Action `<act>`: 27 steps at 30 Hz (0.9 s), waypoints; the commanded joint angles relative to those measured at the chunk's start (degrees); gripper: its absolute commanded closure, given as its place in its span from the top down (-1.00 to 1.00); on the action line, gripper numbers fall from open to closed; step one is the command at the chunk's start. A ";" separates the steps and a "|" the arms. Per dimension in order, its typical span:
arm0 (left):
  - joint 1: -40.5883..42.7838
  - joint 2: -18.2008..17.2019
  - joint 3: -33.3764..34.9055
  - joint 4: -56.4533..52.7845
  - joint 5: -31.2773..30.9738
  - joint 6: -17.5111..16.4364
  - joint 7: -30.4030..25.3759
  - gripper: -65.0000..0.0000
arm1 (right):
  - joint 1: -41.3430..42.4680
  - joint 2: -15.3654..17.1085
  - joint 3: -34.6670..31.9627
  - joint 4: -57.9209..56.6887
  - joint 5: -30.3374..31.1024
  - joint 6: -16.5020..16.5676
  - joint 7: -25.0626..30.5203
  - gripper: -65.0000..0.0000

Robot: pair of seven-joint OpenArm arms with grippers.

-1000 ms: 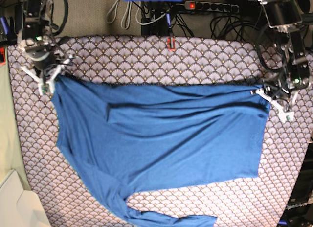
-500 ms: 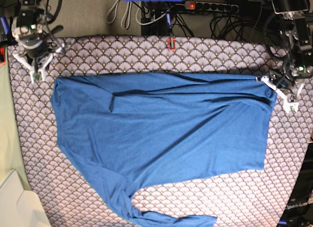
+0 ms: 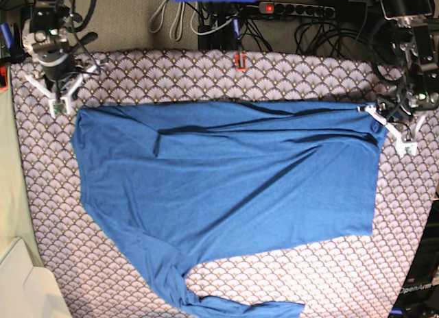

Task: Fold the T-shirt properly
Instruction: 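Pull the shoulder edge back away from the hem with both grippers, then stretch the shoulder edge taut between both grippers and lay it flat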

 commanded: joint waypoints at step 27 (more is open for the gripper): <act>-2.01 -0.90 -0.47 0.65 0.24 0.47 -0.40 -0.98 | 11.71 0.32 -1.33 0.20 0.16 -0.03 -14.53 0.01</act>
